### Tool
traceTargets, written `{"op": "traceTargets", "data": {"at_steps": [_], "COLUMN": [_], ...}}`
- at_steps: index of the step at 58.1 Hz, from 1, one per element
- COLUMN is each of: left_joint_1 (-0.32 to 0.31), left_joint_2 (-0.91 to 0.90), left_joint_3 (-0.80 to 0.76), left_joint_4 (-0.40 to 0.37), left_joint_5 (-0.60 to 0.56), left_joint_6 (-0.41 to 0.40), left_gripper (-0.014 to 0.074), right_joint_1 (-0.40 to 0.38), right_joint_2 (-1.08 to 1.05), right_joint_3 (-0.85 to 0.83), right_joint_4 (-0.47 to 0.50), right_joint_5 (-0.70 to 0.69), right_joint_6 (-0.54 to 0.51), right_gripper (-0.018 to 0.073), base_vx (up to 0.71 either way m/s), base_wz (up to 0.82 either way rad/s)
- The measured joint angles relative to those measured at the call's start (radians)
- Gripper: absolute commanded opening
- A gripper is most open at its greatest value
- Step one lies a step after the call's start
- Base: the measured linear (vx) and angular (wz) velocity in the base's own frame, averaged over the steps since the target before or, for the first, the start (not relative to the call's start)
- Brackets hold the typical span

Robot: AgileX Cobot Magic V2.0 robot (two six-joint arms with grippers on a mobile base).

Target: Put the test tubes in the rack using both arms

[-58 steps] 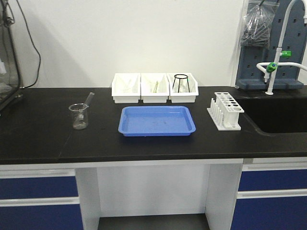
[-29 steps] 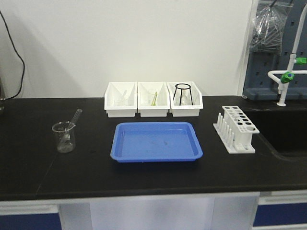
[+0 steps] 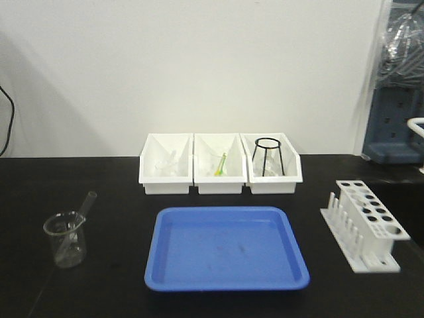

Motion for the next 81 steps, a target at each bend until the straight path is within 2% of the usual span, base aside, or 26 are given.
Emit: {"op": "traceTargets", "data": {"at_steps": [37,81], "left_joint_1": [0.0,0.0], "left_joint_2": [0.0,0.0], "left_joint_3": [0.0,0.0], "left_joint_4": [0.0,0.0], "left_joint_5": [0.0,0.0], "left_joint_6": [0.0,0.0], "left_gripper": [-0.002,-0.002], "right_joint_1": [0.0,0.0], "right_joint_2": [0.0,0.0], "right_joint_3": [0.0,0.0], "right_joint_4": [0.0,0.0], "right_joint_5": [0.0,0.0], "right_joint_6": [0.0,0.0], "right_gripper": [-0.0008,-0.0008], "base_vx": [0.34,0.05], "base_wz": [0.06,0.0]}}
